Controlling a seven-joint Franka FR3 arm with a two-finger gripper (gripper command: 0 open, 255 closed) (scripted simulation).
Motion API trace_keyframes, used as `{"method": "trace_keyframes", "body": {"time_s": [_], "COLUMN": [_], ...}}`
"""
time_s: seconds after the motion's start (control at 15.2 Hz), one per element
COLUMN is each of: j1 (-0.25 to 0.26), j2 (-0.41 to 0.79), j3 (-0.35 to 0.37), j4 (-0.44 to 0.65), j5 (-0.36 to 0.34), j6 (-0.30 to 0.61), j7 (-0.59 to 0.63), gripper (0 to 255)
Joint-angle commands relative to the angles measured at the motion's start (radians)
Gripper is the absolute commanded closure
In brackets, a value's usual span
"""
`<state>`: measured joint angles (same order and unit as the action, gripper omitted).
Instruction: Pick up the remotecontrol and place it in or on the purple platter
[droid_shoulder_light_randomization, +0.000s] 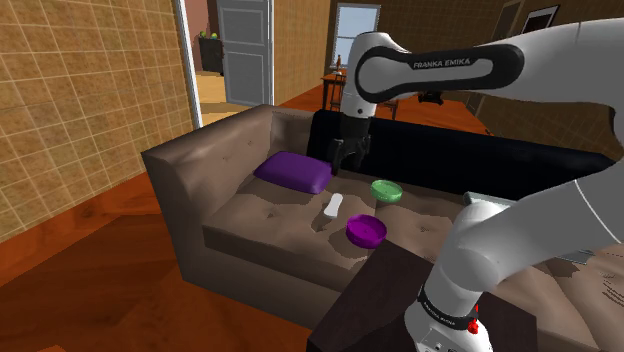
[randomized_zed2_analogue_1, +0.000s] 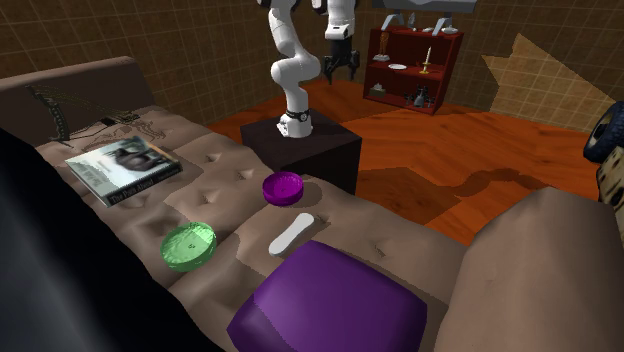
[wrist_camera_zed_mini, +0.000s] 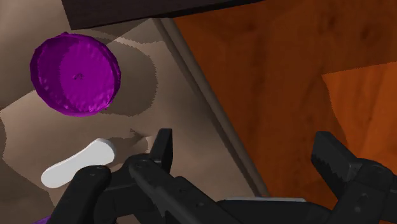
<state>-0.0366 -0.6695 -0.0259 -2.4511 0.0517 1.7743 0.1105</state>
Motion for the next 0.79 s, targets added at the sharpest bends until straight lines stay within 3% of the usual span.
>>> {"method": "trace_keyframes", "body": {"time_s": [0.0,0.73], "j1": [-0.019,-0.098], "j2": [0.064,0.436], "j3": [-0.010,-0.062], "j4": [-0.001,0.075], "j5": [-0.005,-0.008], "j6": [0.066,0.356], "j7": [0.016,0.109], "gripper": [0,0]}}
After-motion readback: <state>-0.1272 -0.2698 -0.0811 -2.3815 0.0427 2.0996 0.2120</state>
